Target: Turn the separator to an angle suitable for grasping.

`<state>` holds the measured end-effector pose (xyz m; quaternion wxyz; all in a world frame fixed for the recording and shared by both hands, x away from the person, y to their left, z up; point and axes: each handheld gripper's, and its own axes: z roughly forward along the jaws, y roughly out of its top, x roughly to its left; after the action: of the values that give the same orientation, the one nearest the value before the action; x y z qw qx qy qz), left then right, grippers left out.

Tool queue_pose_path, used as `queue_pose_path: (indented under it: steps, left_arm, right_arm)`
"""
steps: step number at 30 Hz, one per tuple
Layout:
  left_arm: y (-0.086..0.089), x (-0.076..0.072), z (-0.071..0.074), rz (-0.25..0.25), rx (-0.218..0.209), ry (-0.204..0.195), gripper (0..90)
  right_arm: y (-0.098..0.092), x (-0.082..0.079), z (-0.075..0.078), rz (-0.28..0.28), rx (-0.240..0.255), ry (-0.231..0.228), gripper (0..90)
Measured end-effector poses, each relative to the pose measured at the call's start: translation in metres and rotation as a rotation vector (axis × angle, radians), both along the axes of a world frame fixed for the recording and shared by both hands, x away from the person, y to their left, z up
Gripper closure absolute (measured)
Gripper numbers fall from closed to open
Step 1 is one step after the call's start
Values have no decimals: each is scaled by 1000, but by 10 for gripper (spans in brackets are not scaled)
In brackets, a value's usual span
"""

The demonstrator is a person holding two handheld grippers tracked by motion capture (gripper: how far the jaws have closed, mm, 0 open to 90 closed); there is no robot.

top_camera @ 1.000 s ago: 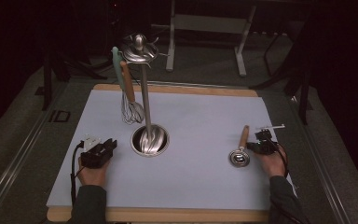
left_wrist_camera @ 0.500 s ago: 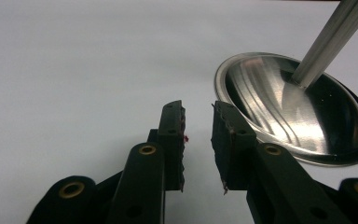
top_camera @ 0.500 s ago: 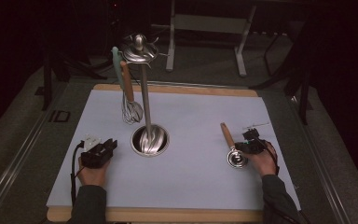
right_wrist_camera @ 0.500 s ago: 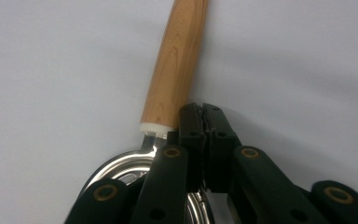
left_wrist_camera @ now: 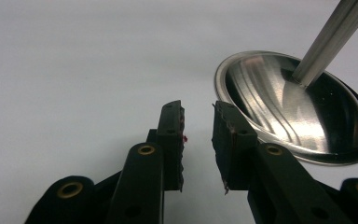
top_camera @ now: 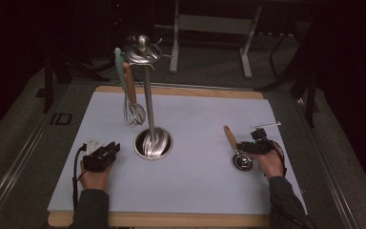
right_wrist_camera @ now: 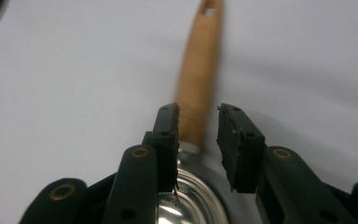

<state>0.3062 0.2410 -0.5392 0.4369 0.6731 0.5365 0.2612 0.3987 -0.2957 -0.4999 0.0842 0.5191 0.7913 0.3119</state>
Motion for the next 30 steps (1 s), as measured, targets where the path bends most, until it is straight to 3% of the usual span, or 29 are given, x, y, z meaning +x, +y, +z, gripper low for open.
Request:
queue_pose_path:
  steps: [7, 10, 12, 15, 24, 25, 28, 30]
  left_arm:
    - [0, 0, 0, -2, -1, 1, 731]
    - [0, 0, 0, -2, -1, 1, 731]
    - [0, 0, 0, -2, 2, 2, 731]
    - [-1, 0, 0, -1, 5, 0, 731]
    - [-1, 0, 0, -3, 5, 1, 731]
    - [-1, 0, 0, -3, 4, 1, 730]
    - [-1, 0, 0, -3, 4, 2, 730]
    - [-1, 0, 0, -3, 5, 2, 730]
  right_arm:
    - [12, 10, -4, 18, -14, 65, 647]
    - [15, 14, -7, 30, 8, 116, 633]
    - [19, 15, -9, 46, -3, 149, 629]
    - [23, 17, -8, 57, -16, 161, 656]
    - [33, 21, -4, 55, -97, 195, 697]
    - [36, 23, -3, 59, -126, 212, 694]
    - [40, 24, -1, 68, -152, 236, 694]
    - [47, 24, 1, 96, -212, 241, 696]
